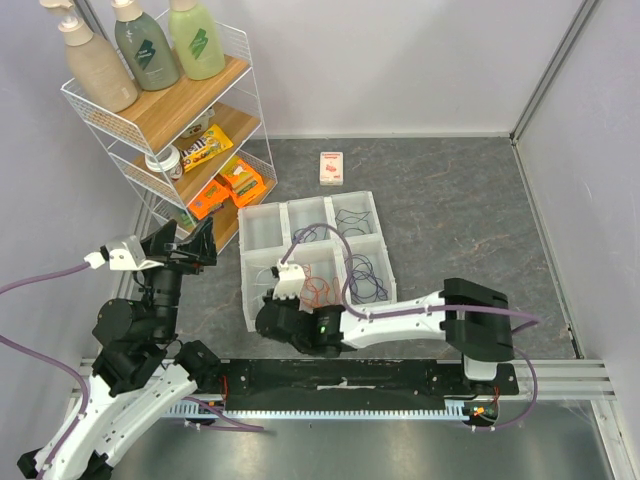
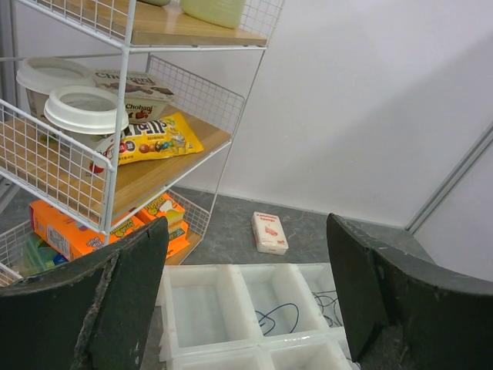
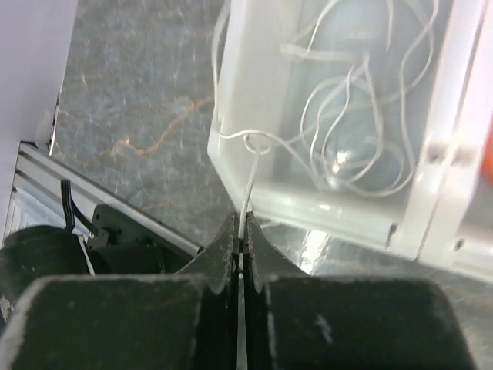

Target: Untangle the cables

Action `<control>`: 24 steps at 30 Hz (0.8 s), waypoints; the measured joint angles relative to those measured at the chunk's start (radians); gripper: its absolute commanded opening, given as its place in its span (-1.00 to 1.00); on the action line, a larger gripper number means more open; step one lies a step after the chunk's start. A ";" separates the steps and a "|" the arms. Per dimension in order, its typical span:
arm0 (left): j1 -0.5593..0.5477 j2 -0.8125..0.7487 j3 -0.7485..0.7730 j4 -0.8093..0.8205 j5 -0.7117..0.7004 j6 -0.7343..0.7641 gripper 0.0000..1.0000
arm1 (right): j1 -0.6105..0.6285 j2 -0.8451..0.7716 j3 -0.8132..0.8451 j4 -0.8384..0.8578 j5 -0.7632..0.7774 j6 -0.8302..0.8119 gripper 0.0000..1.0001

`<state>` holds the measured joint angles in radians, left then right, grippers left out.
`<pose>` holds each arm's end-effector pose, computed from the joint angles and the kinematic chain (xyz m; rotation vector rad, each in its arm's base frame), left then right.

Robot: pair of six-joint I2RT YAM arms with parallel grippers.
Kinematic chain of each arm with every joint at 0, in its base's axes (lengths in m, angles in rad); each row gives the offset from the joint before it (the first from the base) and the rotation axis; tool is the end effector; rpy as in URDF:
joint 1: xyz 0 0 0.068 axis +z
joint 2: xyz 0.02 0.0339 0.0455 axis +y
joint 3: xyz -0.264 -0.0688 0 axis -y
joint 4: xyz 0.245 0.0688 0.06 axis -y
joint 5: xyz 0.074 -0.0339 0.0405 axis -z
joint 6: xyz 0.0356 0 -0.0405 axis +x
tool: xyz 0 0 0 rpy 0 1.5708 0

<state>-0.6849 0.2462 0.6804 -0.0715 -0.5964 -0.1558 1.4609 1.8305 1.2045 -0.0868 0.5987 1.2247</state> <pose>0.0573 -0.0210 0.3720 -0.1971 1.2660 -0.3637 0.0638 0.3951 0.2061 0.0503 2.2714 0.8455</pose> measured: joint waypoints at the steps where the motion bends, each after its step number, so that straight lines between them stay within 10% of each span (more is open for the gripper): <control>1: 0.000 0.000 0.000 0.000 0.001 0.000 0.77 | -0.014 -0.017 0.000 0.003 -0.002 -0.036 -1.00; 14: 0.000 0.029 0.000 0.000 0.004 0.000 0.77 | -0.176 0.135 0.196 -0.043 -0.037 -0.478 -0.92; 24: 0.000 0.029 0.000 -0.001 0.004 0.000 0.77 | -0.215 0.153 0.186 -0.036 -0.159 -0.595 -0.20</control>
<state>-0.6846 0.2752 0.6804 -0.0723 -0.5926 -0.1558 1.2461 1.9831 1.3907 -0.1226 0.4400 0.6296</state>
